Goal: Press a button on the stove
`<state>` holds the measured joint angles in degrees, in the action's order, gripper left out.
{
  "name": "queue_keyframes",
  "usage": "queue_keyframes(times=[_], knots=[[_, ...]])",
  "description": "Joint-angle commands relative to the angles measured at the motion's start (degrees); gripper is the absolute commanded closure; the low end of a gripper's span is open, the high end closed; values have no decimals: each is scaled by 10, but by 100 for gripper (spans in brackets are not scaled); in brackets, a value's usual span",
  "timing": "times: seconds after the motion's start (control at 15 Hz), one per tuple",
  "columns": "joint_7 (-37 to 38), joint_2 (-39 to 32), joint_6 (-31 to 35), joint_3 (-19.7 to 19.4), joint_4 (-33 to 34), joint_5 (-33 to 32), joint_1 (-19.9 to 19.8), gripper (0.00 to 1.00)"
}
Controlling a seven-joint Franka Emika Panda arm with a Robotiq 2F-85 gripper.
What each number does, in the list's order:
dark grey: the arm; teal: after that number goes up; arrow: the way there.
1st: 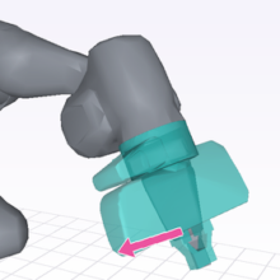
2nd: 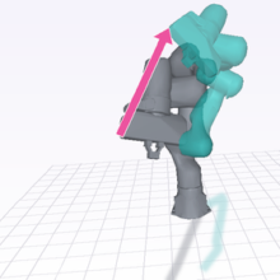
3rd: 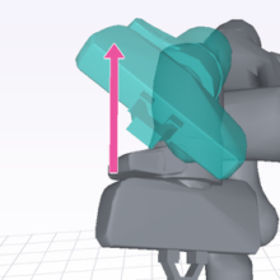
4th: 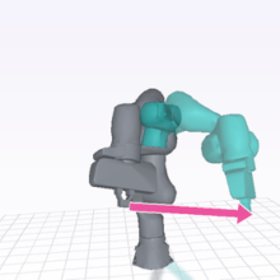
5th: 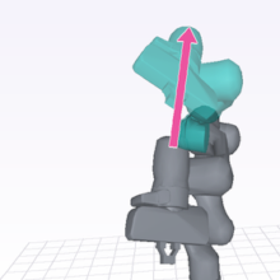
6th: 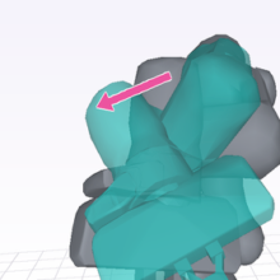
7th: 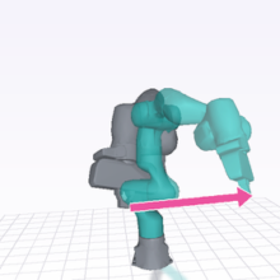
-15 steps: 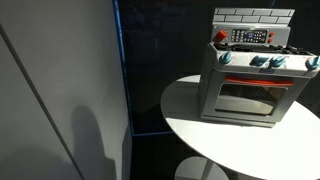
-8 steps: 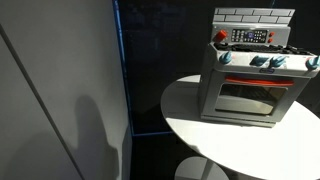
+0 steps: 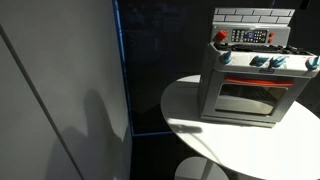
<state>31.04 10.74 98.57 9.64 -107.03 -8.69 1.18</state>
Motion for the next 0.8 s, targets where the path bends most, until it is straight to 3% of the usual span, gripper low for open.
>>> queue_keyframes(times=[0.0,0.27,0.73], knots=[[34,-17,42,-10,17,-33,-3,0],[66,-18,88,-20,7,-64,-8,0],[69,-19,82,-26,4,-66,-3,0]])
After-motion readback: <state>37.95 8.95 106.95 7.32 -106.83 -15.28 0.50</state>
